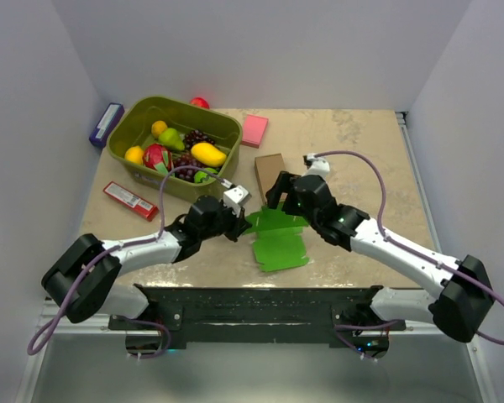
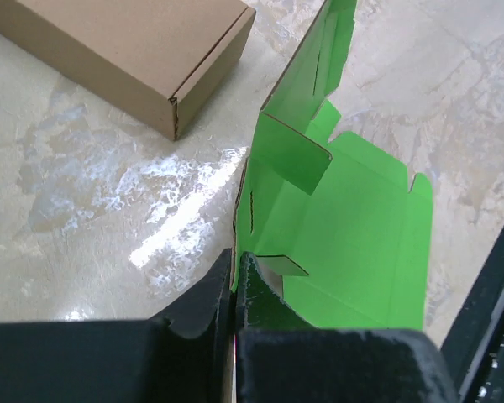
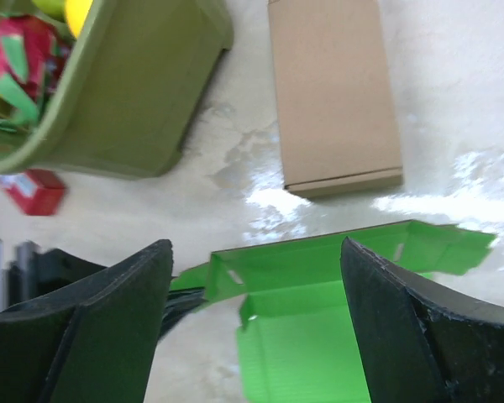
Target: Fold the paper box
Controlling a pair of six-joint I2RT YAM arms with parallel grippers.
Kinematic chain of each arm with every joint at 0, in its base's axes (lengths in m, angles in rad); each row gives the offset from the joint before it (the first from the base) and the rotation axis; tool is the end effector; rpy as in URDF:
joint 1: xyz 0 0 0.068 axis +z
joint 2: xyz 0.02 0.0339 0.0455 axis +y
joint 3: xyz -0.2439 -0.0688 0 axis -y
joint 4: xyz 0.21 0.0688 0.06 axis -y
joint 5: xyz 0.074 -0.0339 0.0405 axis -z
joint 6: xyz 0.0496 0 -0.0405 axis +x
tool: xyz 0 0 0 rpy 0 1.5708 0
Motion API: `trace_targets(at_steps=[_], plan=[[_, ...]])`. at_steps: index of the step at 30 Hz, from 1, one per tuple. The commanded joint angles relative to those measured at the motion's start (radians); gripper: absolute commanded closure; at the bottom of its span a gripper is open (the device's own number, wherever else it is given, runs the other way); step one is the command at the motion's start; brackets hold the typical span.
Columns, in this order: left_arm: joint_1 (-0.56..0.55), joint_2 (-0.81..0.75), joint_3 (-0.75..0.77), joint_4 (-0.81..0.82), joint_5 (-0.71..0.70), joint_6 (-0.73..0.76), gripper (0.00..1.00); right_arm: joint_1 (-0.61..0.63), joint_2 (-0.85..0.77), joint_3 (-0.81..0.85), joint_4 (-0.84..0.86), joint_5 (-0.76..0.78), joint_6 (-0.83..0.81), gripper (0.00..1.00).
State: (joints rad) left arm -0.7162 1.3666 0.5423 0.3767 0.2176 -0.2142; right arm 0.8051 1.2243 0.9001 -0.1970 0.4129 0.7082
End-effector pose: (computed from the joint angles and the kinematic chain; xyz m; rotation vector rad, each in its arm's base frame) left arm 0.1948 -0.1837 0.1859 0.6606 1.9960 -0.7968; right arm 0.1938 0.1729 0.2734 0.1503 2.0778 0.5070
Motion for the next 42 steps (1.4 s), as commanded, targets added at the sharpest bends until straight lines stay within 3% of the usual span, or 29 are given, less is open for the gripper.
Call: trace_targets(at_steps=[1, 8, 18, 25, 36, 42], plan=[[-0.034, 0.005, -0.033, 0.120, -0.104, 0.095, 1.00, -0.067, -0.029, -0.113, 0.105, -0.193, 0.266, 0.16], [-0.065, 0.005, -0.083, 0.195, -0.190, 0.139, 1.00, -0.098, -0.060, -0.262, 0.309, -0.293, 0.506, 0.16], [-0.088, -0.001, -0.160, 0.309, -0.244, 0.182, 1.00, -0.161, -0.034, -0.323, 0.406, -0.246, 0.626, 0.16], [-0.092, 0.014, -0.174, 0.337, -0.254, 0.191, 1.00, -0.176, 0.056, -0.328, 0.472, -0.246, 0.660, 0.21], [-0.101, 0.028, -0.188, 0.366, -0.294, 0.197, 1.00, -0.178, 0.158, -0.351, 0.553, -0.272, 0.671, 0.42], [-0.101, 0.066, -0.170, 0.352, -0.282, 0.174, 1.00, -0.178, 0.175, -0.379, 0.588, -0.261, 0.669, 0.68]])
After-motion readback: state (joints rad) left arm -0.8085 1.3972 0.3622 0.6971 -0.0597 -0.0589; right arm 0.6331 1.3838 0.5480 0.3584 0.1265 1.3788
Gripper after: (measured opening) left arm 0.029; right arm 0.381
